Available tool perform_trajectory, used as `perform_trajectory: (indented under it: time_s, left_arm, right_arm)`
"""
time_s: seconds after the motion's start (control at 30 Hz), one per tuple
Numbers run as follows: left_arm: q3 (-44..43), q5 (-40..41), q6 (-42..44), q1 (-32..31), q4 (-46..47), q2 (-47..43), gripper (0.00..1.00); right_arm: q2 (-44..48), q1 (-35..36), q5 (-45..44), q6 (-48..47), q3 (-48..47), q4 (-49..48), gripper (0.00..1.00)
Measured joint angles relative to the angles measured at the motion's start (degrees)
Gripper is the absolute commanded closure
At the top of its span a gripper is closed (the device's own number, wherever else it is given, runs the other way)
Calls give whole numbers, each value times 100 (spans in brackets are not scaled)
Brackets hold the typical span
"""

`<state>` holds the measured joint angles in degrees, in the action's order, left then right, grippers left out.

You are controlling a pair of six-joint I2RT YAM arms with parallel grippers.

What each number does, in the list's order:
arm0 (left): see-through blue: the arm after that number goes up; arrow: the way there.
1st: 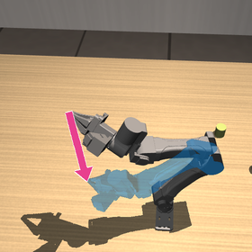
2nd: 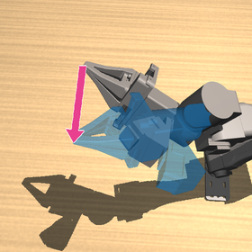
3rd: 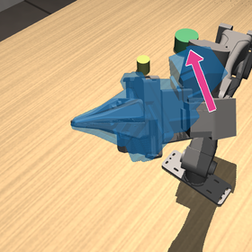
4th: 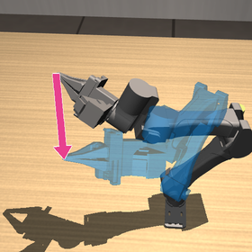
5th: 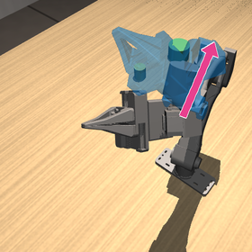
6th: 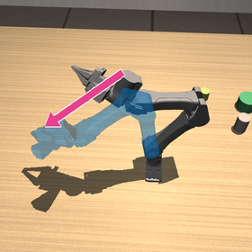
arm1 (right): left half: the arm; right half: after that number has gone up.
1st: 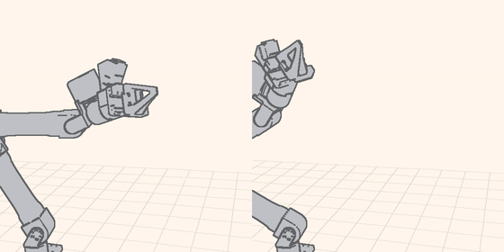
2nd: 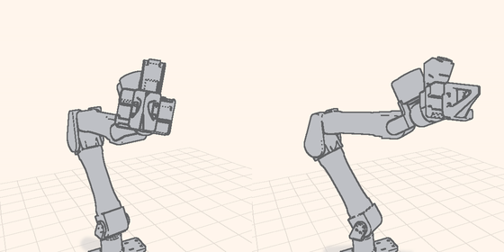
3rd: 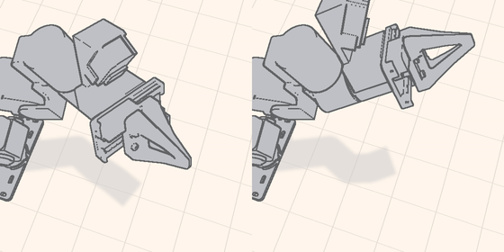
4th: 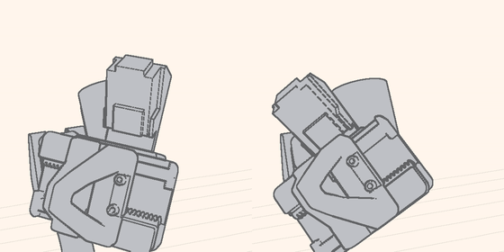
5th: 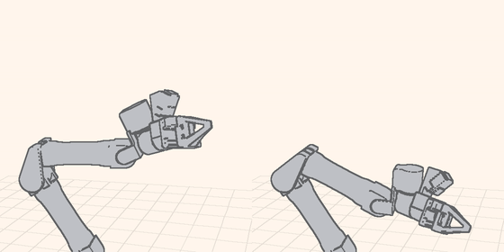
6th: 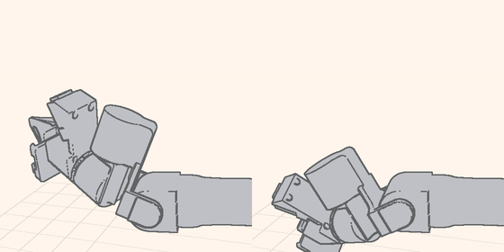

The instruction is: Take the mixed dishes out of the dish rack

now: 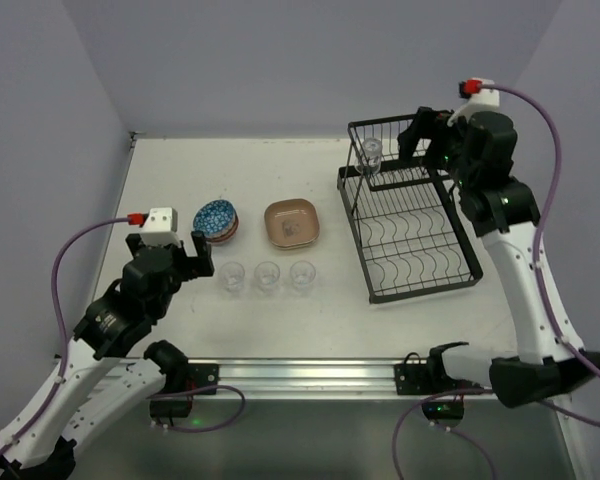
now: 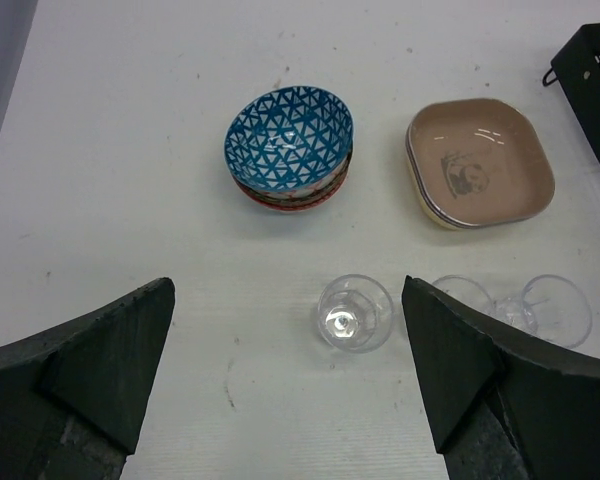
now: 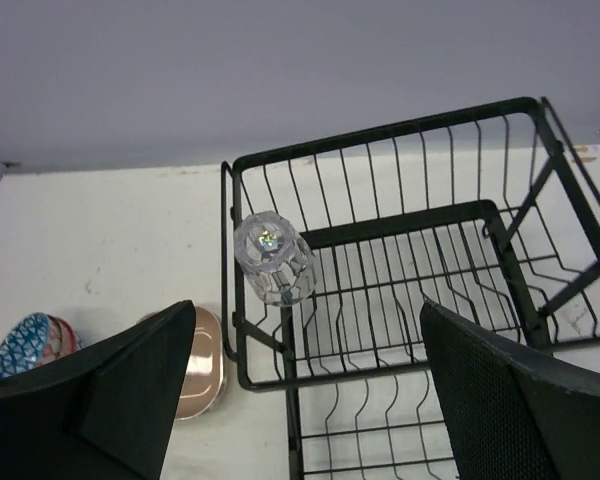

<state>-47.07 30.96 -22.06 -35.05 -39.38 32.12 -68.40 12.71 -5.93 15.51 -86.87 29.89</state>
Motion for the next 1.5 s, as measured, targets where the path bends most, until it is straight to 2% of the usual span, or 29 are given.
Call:
perform_trajectory:
  time_s: [0.07,0.2,0.37,0.67,1.17,1.27,1.3,1.37,1.4,1.47,1.5]
  left_arm:
    - [50,42,20,0,59,-90,0]
    - [55,13,28,0,175,-22,0]
    - [90,-199,74,-2,299,210,0]
    - [105,-452,173,-2,426,319,0]
    - [179,-704,219,-11,553,330,0]
    - [188,-739,221,-11,560,352,0]
    - [188,-748,221,-13,560,356,0]
    - [188,-772,223,-17,566,365,0]
    - [188,-782,223,-20,568,367,0]
    - [188,-804,223,-22,575,374,0]
    - [188,-809,225,-22,579,378,0]
  right_arm:
    - [-673,-76,319,-348,-479,173,9]
    - [-1836,-170,708,-1025,-1285,678,11]
    - [-2627,-190,868,-1456,-1694,1152,16]
    - [-2916,-157,1364,-1768,-1692,1335,16]
    - [-3672,-11,1294,-1823,-2011,1161,25]
    - [-3790,-9,1279,-1825,-2197,1128,32]
    - [-3823,-9,1261,-1825,-2258,1123,38]
    - [-3860,-7,1220,-1840,-2334,1121,44]
    - [-3860,-7,1187,-1847,-2354,1102,54]
    - [-3860,-7,1141,-1853,-2378,1086,62]
    - [-3860,-9,1134,-1853,-2378,1082,70]
